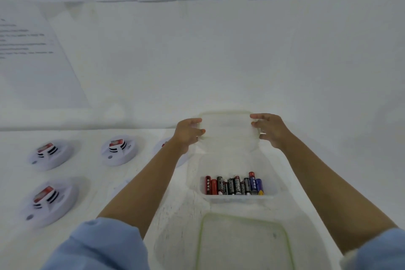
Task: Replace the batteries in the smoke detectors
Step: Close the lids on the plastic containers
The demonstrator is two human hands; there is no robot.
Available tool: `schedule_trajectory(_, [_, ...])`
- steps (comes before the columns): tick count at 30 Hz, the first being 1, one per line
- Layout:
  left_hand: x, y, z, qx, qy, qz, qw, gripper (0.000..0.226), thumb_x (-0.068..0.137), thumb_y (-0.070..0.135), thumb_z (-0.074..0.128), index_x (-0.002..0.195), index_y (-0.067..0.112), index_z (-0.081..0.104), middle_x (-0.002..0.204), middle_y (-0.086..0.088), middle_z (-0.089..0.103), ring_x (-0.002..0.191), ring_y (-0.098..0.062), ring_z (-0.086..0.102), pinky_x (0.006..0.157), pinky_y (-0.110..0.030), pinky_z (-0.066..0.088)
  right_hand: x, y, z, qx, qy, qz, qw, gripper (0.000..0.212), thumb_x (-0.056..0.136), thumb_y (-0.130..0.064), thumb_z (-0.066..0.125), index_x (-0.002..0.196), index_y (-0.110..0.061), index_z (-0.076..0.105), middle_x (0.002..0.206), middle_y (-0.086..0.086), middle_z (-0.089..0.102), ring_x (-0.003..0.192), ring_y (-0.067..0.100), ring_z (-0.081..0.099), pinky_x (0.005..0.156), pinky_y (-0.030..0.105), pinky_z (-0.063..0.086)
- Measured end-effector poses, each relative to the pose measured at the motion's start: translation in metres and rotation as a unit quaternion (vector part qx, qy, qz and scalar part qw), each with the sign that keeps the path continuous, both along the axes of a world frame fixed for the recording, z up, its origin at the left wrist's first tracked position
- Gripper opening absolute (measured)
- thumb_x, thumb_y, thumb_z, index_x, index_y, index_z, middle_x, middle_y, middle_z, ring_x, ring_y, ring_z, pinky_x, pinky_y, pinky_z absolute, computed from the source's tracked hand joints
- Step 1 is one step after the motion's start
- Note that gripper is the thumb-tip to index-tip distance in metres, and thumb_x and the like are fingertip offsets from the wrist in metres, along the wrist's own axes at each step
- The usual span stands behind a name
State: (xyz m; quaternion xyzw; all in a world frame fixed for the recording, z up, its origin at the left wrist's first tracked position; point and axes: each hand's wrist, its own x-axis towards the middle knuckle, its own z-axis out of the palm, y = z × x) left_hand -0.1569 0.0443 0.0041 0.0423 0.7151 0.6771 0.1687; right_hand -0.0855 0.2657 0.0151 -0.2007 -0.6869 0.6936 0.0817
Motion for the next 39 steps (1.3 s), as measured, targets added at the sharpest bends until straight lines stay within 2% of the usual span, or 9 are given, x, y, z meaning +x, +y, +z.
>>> schedule_trajectory(2, [0.0007,-0.0003,0.002,-0.02,0.004,-0.004,1.0,0.043,0.085,-0.008,0.058,0.126,0.004,0.052,0.137,-0.014,0.044,0.107,-0.02,0.047,0.062,-0.019,0.037,-0.0001,-0.0009,-0.002,0.006,0.0,-0.01,1.0,0.03,0.084,0.008,0.054,0.113,-0.001,0.058,0.088,0.006,0.056,0.076,0.019,0.054,0.067,0.029,0.048])
schedule_trajectory(6, [0.0016,-0.0015,0.004,-0.029,0.003,-0.002,1.0,0.043,0.083,-0.005,0.062,0.124,0.005,0.054,0.133,-0.013,0.048,0.093,-0.02,0.049,0.066,-0.02,0.042,-0.001,-0.0033,-0.0036,0.01,-0.011,-0.022,1.0,0.032,0.083,0.01,0.053,0.114,0.001,0.058,0.092,0.009,0.055,0.087,0.023,0.053,0.075,0.033,0.047])
schedule_trajectory(9, [0.0035,-0.0032,0.0049,-0.03,0.005,0.007,1.0,0.044,0.081,-0.004,0.066,0.123,0.003,0.054,0.131,-0.015,0.048,0.102,-0.023,0.052,0.071,-0.023,0.048,-0.0024,-0.0051,-0.0047,0.028,-0.027,-0.028,0.999,0.032,0.083,0.009,0.055,0.114,0.0,0.059,0.093,0.007,0.057,0.097,0.024,0.051,0.088,0.038,0.044])
schedule_trajectory(12, [0.0039,-0.0058,0.0038,-0.017,-0.001,0.011,1.0,0.047,0.078,-0.008,0.067,0.123,0.001,0.054,0.132,-0.016,0.047,0.118,-0.029,0.052,0.078,-0.027,0.048,-0.0022,-0.0059,-0.0058,0.029,-0.029,-0.032,0.999,0.033,0.082,0.009,0.056,0.114,0.0,0.059,0.104,0.011,0.055,0.099,0.024,0.051,0.085,0.035,0.043])
schedule_trajectory(17, [0.0032,-0.0071,0.0057,0.003,-0.017,0.022,1.0,0.053,0.074,-0.01,0.07,0.124,-0.003,0.052,0.111,-0.016,0.057,0.096,-0.026,0.059,0.065,-0.02,0.051,-0.0022,-0.0026,-0.0047,0.032,-0.033,-0.035,0.998,0.033,0.081,0.009,0.058,0.113,0.0,0.059,0.105,0.012,0.055,0.099,0.026,0.052,0.091,0.04,0.045])
schedule_trajectory(22, [0.001,-0.0022,0.0042,-0.038,0.003,0.036,0.999,0.051,0.073,-0.004,0.074,0.12,0.002,0.056,0.103,-0.013,0.056,0.089,-0.024,0.056,0.059,-0.02,0.048,0.0003,0.0009,-0.0025,-0.013,-0.037,-0.036,0.999,0.038,0.079,0.013,0.056,0.116,0.003,0.057,0.099,0.012,0.057,0.093,0.029,0.054,0.08,0.035,0.048])
schedule_trajectory(28, [-0.0005,-0.0073,0.0037,-0.055,0.002,0.031,0.998,0.049,0.071,0.0,0.077,0.116,0.003,0.059,0.095,-0.014,0.059,0.071,-0.019,0.057,0.06,-0.02,0.052,-0.0007,-0.0028,-0.001,-0.012,-0.044,-0.049,0.998,0.035,0.08,0.012,0.055,0.113,-0.002,0.06,0.114,0.016,0.058,0.097,0.024,0.053,0.089,0.034,0.045])
schedule_trajectory(34, [-0.0005,-0.0058,0.0092,-0.065,0.015,0.038,0.997,0.05,0.069,-0.008,0.075,0.115,0.002,0.059,0.107,-0.017,0.058,0.093,-0.026,0.058,0.073,-0.027,0.051,-0.0024,-0.0024,0.0004,0.003,-0.048,-0.064,0.997,0.036,0.079,0.015,0.053,0.111,-0.001,0.061,0.125,0.019,0.057,0.098,0.023,0.053,0.088,0.034,0.047])
schedule_trajectory(39, [0.0,-0.005,0.0086,-0.069,0.024,0.045,0.996,0.047,0.069,-0.007,0.075,0.112,0.0,0.06,0.108,-0.02,0.06,0.087,-0.025,0.06,0.067,-0.025,0.052,-0.0007,-0.002,0.0032,0.009,-0.056,-0.082,0.995,0.034,0.079,0.016,0.054,0.109,0.002,0.062,0.117,0.019,0.059,0.092,0.024,0.054,0.087,0.036,0.048])
